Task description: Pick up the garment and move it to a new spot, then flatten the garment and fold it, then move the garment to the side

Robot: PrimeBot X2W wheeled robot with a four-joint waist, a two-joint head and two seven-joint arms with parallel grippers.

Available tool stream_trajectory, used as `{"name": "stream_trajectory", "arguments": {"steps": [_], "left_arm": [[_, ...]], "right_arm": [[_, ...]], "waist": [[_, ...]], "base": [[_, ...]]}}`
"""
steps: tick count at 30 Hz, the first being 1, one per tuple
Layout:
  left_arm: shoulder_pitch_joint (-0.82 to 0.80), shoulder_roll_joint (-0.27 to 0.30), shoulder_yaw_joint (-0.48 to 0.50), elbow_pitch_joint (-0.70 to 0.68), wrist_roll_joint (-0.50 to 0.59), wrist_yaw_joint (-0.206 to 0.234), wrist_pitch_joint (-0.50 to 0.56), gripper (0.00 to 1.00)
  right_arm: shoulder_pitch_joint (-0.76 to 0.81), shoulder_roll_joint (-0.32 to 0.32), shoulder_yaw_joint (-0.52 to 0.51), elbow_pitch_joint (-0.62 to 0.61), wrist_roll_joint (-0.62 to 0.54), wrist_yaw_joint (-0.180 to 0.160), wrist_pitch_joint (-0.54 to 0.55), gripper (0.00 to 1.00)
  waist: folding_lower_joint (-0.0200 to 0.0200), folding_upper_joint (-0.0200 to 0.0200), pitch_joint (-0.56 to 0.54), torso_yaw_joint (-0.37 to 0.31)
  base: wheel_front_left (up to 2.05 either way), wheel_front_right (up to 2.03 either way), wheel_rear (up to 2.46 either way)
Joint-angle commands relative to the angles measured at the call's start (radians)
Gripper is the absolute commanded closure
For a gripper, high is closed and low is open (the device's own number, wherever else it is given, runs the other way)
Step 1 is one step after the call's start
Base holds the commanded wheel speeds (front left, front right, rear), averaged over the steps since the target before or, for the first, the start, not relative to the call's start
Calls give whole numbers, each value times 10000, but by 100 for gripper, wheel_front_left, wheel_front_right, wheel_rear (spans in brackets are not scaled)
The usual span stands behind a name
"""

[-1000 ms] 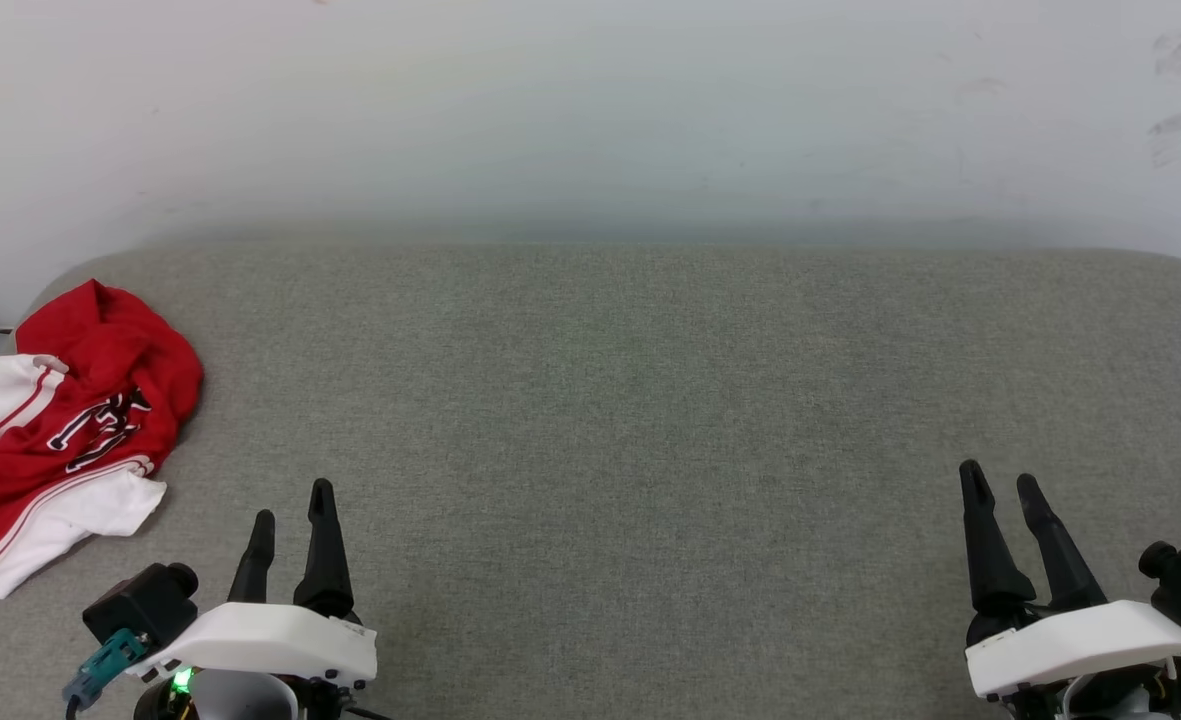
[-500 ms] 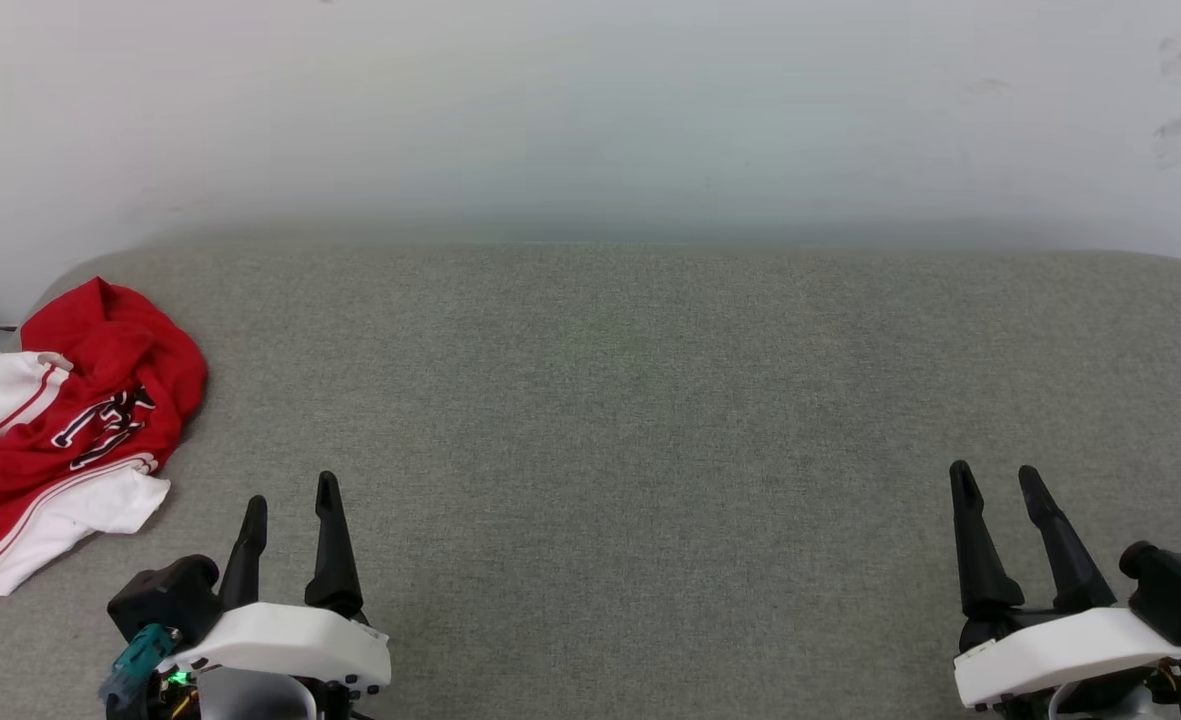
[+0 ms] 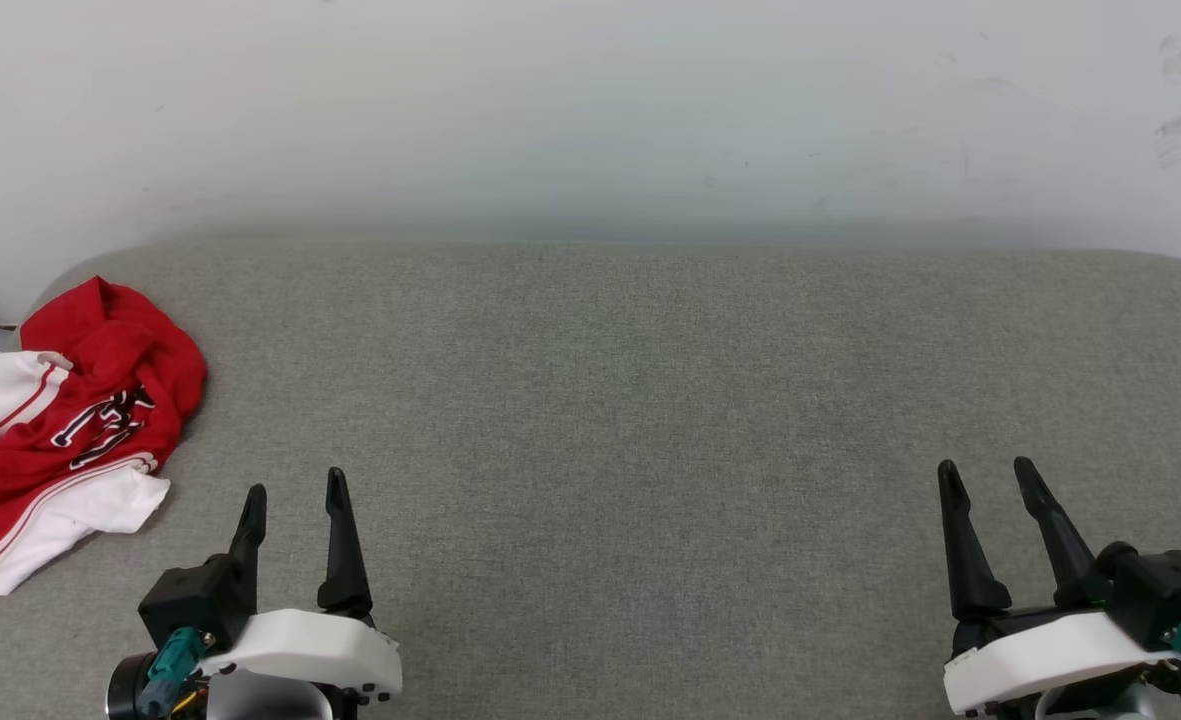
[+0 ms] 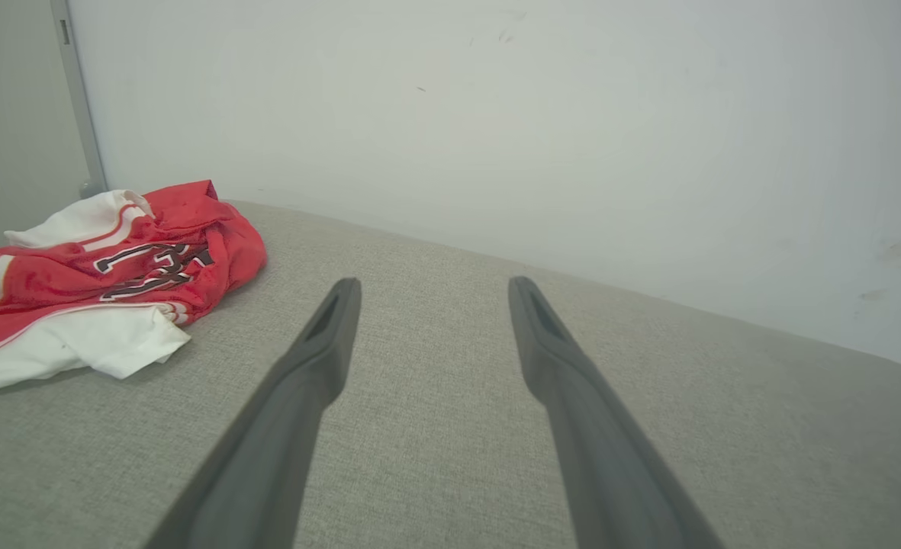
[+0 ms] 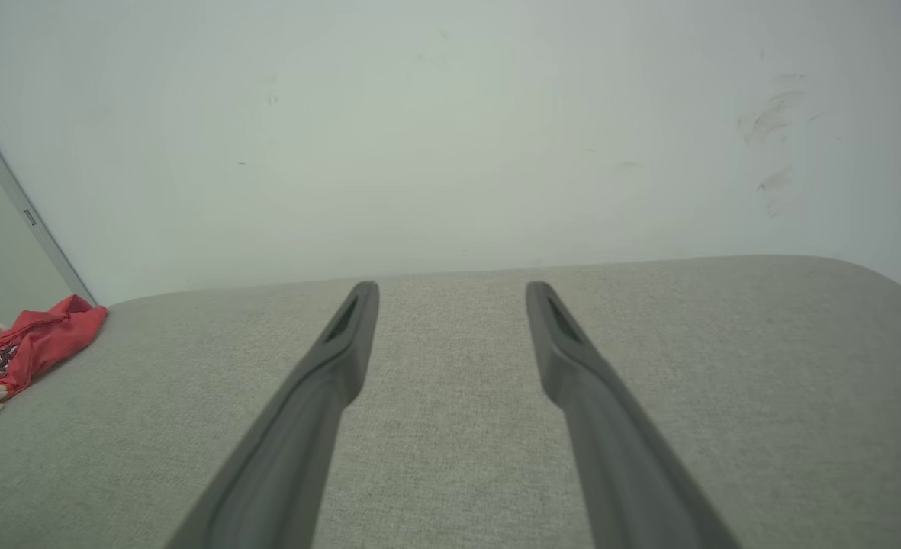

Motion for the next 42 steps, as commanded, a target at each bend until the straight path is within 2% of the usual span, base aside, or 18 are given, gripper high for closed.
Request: {"name": "stream_trajectory", "arguments": {"steps": [1, 17, 37, 42], "left_arm": [[25, 48, -44, -105, 233, 62, -98, 0], [192, 20, -220, -72, 1448, 23, -423, 0], [392, -236, 35, 199, 2520, -643, -794, 0], [369, -281, 144, 334, 2377, -826, -783, 0]], "right_arm": [[39, 20, 23, -114, -238, -2, -103, 0], [166, 25, -65, -99, -1237, -3, -431, 0], [350, 30, -166, 83, -1504, -5, -798, 0], [323, 30, -210, 182, -1183, -5, -779, 0]], "waist": [[0, 0, -4, 1], [0, 0, -36, -1], [0, 0, -130, 15], [0, 0, -135, 21]], "base": [[0, 0, 0], [0, 0, 0], [0, 0, 0], [0, 0, 0]]}}
